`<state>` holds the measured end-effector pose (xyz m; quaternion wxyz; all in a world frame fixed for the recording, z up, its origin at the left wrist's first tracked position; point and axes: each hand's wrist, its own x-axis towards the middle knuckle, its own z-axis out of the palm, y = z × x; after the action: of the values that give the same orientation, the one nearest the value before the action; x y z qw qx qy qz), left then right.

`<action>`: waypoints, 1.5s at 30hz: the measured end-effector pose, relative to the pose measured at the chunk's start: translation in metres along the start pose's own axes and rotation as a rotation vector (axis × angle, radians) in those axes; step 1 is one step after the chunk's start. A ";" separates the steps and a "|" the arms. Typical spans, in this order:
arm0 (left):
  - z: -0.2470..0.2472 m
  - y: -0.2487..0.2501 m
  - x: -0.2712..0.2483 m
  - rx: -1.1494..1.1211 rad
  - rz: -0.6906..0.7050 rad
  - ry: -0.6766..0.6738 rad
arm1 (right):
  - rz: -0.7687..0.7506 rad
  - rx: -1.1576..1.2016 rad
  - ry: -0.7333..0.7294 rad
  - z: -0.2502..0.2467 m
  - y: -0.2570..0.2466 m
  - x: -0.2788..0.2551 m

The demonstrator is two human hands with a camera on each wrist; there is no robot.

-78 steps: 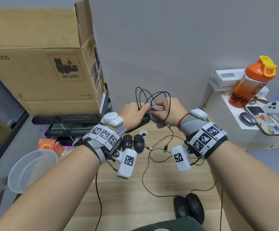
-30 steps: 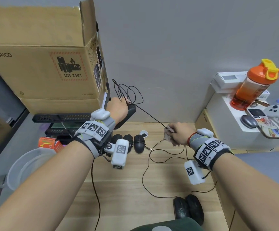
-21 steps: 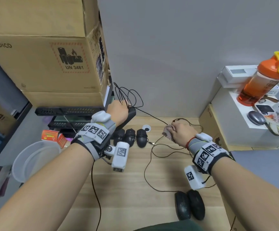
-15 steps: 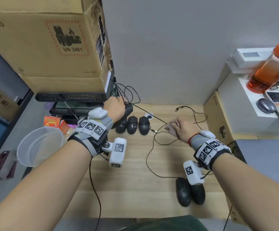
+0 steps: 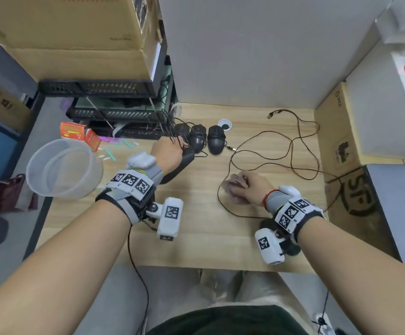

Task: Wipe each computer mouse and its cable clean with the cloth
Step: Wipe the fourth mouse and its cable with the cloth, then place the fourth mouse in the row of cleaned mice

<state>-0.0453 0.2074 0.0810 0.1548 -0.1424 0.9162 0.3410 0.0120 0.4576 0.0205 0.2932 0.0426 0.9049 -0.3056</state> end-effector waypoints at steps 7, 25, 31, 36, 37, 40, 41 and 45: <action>0.010 0.002 -0.028 0.020 0.071 -0.088 | -0.018 -0.020 -0.121 0.011 -0.001 -0.005; -0.022 0.070 -0.034 -0.071 0.248 -0.153 | -0.166 0.170 0.276 -0.109 -0.081 -0.021; -0.046 0.093 -0.038 -0.048 0.340 -0.134 | -0.270 0.203 0.459 -0.131 -0.110 -0.032; -0.068 0.107 -0.043 -0.121 0.454 -0.118 | -0.454 0.181 0.576 -0.144 -0.118 -0.033; -0.072 0.110 -0.043 -0.133 0.473 -0.134 | -0.506 0.189 0.593 -0.145 -0.120 -0.033; -0.084 0.116 -0.044 -0.132 0.539 -0.126 | -0.579 0.198 0.679 -0.154 -0.131 -0.040; -0.088 0.118 -0.044 -0.133 0.554 -0.114 | -0.559 0.232 0.712 -0.160 -0.134 -0.045; -0.100 0.124 -0.048 -0.156 0.600 -0.111 | -0.324 0.530 0.837 -0.180 -0.130 -0.048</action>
<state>-0.0656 0.2379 0.2429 0.0857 0.1415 0.8786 0.4479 -0.0725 0.4618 0.2316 -0.1657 0.0932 0.8312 -0.5224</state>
